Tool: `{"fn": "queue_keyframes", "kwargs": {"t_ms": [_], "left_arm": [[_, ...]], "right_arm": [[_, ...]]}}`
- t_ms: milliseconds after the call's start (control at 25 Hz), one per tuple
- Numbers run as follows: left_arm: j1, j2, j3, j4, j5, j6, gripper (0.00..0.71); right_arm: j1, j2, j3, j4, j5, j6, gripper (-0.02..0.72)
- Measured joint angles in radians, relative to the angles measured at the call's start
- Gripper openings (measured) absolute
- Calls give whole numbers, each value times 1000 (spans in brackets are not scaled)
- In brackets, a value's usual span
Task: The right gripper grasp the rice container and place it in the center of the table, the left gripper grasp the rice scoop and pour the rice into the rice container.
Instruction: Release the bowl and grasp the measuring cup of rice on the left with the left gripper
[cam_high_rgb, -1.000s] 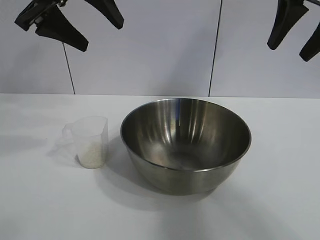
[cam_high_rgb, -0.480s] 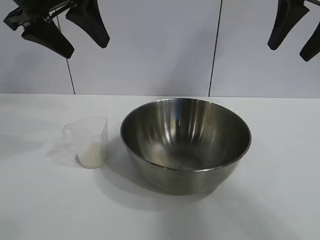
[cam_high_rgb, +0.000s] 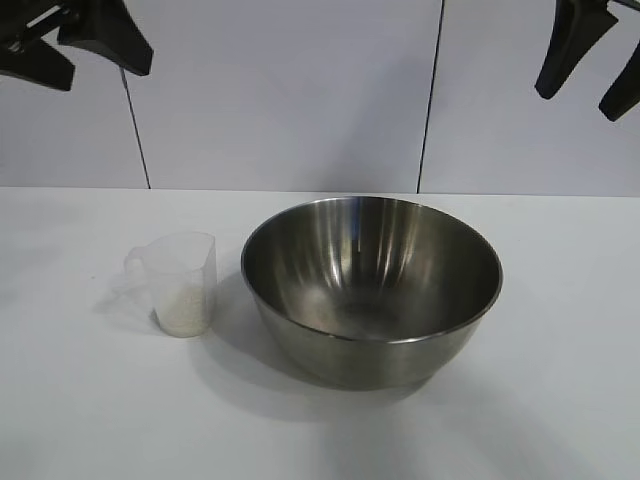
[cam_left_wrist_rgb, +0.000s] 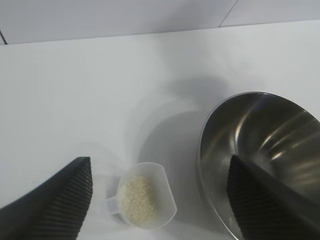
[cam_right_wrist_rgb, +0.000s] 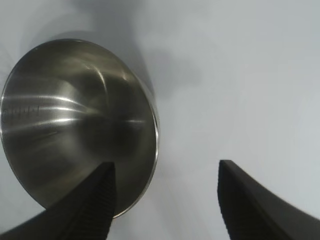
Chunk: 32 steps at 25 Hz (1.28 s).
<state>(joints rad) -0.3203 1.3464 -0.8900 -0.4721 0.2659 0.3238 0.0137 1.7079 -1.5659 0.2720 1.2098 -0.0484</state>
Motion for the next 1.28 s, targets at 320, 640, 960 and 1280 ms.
{"fn": "queue_keyframes", "kwargs": {"t_ms": [320, 640, 960, 1280], "left_arm": [[-76, -154, 370, -13, -366, -2, 543], [-98, -159, 463, 50, -530, -7, 543], [-98, -161, 627, 69, -841, -45, 543], [-98, -161, 714, 217, -922, -124, 543]], "right_arm": [[0, 0, 0, 0, -16, 0, 409], [0, 0, 0, 0, -24, -4, 409], [0, 0, 0, 0, -34, -5, 409], [0, 0, 1, 0, -36, -5, 409]]}}
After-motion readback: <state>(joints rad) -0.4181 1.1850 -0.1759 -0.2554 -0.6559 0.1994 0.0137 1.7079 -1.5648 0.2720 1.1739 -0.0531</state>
